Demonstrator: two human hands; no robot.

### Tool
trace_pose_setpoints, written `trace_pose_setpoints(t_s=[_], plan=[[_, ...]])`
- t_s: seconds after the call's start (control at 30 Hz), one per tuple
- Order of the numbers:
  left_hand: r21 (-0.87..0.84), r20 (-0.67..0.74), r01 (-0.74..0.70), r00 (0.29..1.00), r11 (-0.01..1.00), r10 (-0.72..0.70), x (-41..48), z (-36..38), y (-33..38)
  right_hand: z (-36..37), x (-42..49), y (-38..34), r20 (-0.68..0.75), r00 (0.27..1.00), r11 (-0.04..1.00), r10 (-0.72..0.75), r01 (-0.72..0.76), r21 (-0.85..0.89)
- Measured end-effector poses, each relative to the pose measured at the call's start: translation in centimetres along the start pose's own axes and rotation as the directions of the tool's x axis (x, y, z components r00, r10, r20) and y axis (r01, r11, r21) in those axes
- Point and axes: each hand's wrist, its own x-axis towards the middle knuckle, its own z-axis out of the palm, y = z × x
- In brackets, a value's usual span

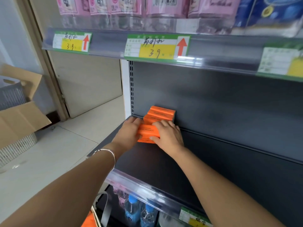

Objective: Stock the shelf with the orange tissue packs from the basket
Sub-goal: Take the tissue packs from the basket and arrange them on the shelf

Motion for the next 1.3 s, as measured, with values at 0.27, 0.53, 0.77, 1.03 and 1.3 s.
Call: trace_pose_setpoints(t_s=[0.27,0.53,0.77,1.03,1.3], plan=[[0.099,0.019,0.005,1.0,0.995,-0.007,-1.6,0.0,-1.4,1.4,0.5,0.3,-0.052,0.975,0.977,0.214,-0.214,0.001],[0.095,0.081,0.032,0.996,0.995,-0.04,-2.0,0.9,-2.5,1.6,0.9,0.0,-0.119,0.977,0.972,0.179,-0.194,-0.133],[0.125,0.104,0.027,0.994,0.992,-0.04,-3.9,-0.6,-2.0,0.1,0.6,-1.8,-0.02,0.978,0.965,0.208,-0.208,-0.158],[0.198,0.124,0.096,0.985,0.975,-0.122,-11.8,-5.0,-4.5,-1.0,-3.9,-7.4,0.074,0.996,0.998,0.046,-0.042,-0.054],[0.274,0.158,0.286,0.928,0.918,-0.337,-23.3,-8.1,-9.4,0.8,-8.9,-15.9,0.248,0.955,0.986,-0.164,0.169,0.004]])
